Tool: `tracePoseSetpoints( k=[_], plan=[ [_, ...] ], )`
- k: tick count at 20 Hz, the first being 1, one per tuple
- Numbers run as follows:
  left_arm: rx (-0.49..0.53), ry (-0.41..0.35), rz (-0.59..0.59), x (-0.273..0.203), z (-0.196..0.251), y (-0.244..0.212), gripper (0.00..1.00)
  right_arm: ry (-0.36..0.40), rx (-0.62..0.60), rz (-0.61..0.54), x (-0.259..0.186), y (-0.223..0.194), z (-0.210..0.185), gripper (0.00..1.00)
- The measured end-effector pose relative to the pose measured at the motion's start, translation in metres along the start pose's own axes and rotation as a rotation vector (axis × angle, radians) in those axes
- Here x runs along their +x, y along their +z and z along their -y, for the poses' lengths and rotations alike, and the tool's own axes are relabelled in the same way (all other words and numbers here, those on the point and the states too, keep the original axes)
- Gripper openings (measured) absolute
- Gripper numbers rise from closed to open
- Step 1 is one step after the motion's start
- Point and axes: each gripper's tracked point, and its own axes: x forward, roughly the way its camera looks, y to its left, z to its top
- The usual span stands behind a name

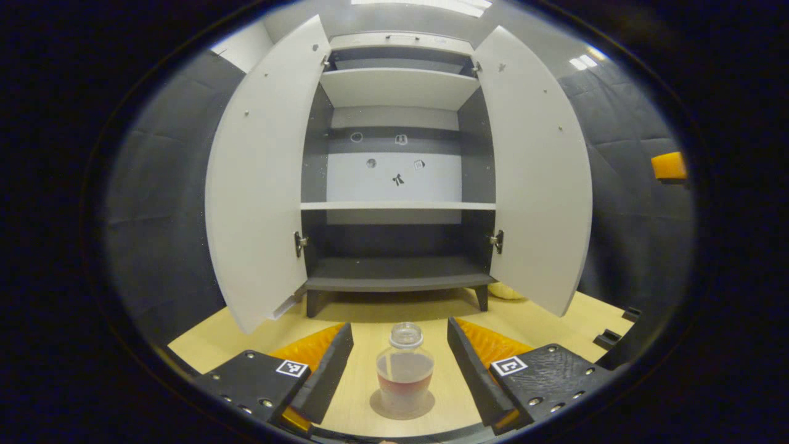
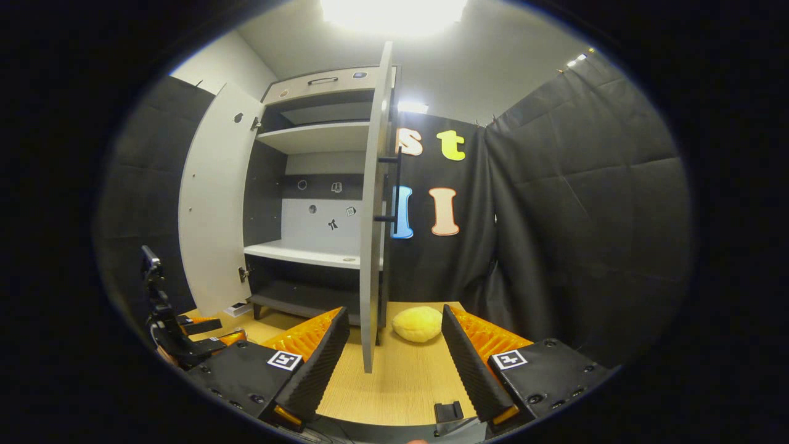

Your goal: Grasp the bottle in the cabinet with the left hand and place it on the coaster, then close the right door with the right hand and the left door with the left hand.

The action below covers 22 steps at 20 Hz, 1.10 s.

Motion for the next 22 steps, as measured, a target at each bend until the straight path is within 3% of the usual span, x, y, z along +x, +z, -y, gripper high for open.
tracePoseSetpoints(
  k=[4, 11, 14, 16, 17, 18, 19, 21, 22],
  plan=[
    [0.012, 0.055, 0.040, -0.030, -0.025, 0.047, 0.92, -0.041, 0.003, 0.059, 0.023, 0.027, 0.015, 0.93],
    [-0.015, 0.163, 0.110, -0.055, -0.107, 0.127, 0.92, -0.157, 0.012, 0.180, 0.065, 0.090, 0.030, 0.93],
    [-0.007, 0.217, 0.148, -0.061, -0.142, 0.155, 0.92, -0.280, -0.007, 0.206, 0.082, 0.109, 0.053, 0.96],
    [-0.008, 0.227, 0.187, -0.083, -0.153, 0.152, 0.92, -0.360, -0.001, 0.194, 0.091, 0.114, 0.067, 0.95],
    [-0.005, 0.238, 0.199, -0.088, -0.163, 0.157, 0.98, -0.388, 0.015, 0.191, 0.095, 0.117, 0.071, 0.96],
    [0.000, 0.253, 0.211, -0.091, -0.173, 0.163, 0.98, -0.410, 0.034, 0.193, 0.099, 0.121, 0.075, 0.95],
    [0.006, 0.268, 0.224, -0.093, -0.183, 0.168, 0.92, -0.427, 0.052, 0.195, 0.104, 0.123, 0.077, 0.95],
    [0.017, 0.294, 0.237, -0.100, -0.202, 0.175, 0.92, -0.443, 0.081, 0.196, 0.113, 0.126, 0.077, 0.96],
    [0.025, 0.310, 0.236, -0.103, -0.213, 0.177, 0.98, -0.446, 0.085, 0.196, 0.119, 0.127, 0.076, 0.96]
  ],
)
